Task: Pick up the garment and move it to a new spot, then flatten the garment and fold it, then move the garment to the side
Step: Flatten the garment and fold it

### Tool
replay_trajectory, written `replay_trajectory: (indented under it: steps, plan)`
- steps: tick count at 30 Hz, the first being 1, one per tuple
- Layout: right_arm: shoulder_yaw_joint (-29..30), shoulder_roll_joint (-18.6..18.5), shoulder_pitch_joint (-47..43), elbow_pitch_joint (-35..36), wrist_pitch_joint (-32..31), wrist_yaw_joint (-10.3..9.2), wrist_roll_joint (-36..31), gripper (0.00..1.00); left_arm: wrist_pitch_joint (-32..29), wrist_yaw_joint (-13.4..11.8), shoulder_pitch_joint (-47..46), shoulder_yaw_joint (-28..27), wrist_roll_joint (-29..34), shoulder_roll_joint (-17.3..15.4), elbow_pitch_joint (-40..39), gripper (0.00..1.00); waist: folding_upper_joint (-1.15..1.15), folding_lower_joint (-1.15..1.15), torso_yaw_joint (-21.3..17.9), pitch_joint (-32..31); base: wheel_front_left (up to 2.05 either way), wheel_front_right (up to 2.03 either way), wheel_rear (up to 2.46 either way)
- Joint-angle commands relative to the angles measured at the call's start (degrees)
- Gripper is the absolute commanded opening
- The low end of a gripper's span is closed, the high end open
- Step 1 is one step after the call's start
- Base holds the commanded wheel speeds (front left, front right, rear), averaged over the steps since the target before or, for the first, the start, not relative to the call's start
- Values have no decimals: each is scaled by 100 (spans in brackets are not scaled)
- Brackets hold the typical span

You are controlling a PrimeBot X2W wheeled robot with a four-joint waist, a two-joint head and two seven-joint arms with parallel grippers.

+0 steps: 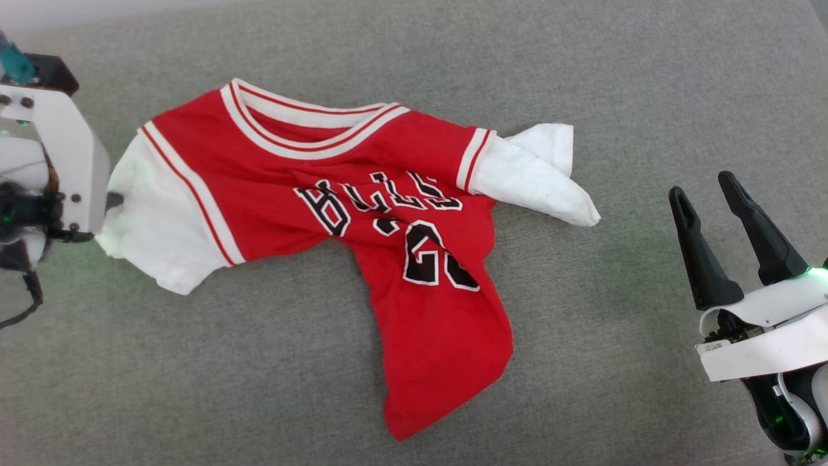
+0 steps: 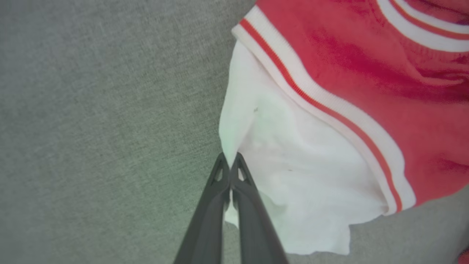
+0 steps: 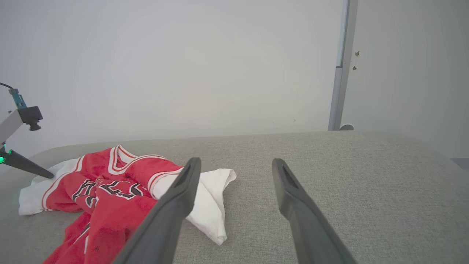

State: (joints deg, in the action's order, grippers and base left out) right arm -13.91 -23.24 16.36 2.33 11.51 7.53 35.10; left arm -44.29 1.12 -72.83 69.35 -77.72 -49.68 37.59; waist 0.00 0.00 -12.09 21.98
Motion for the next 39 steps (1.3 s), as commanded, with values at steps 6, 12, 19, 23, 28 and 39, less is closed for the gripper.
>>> replay_trajectory:
  steps: [6, 12, 19, 23, 28, 39]
  plan:
    - [-111, -276, 30, 81, -346, -8, -44, 100, 1273, 203, 215, -67, 471, -15, 40, 100, 0, 0, 220, -196, 0, 0, 0]
    - [-551, -879, 150, 131, -1052, -8, -64, 100, 3595, 102, 764, -440, 761, 13, -494, 100, 0, 0, 521, -367, 0, 0, 0]
    - [-1321, -1913, 614, 225, -2166, -8, 460, 100, 5753, -778, 1879, -661, 1233, 175, -2128, 100, 0, 0, 972, -416, 0, 0, 0]
    - [-1702, -2418, 1051, 92, -2631, -8, 807, 100, 5946, -1471, 2503, -1179, 1774, 368, -3069, 100, 0, 0, 1211, -340, 0, 0, 0]
    - [-2256, -2811, 1638, -275, -3011, -8, 1097, 100, 5939, -1892, 3679, -2285, 2846, 830, -4075, 100, 0, 0, 1465, -183, 0, 0, 0]
    - [-3663, -3221, 2632, -778, -3243, -8, 1561, 2, 5945, -1526, 5247, -3828, 3897, 1458, -4674, 100, 0, 0, 1759, 39, 0, 0, 0]
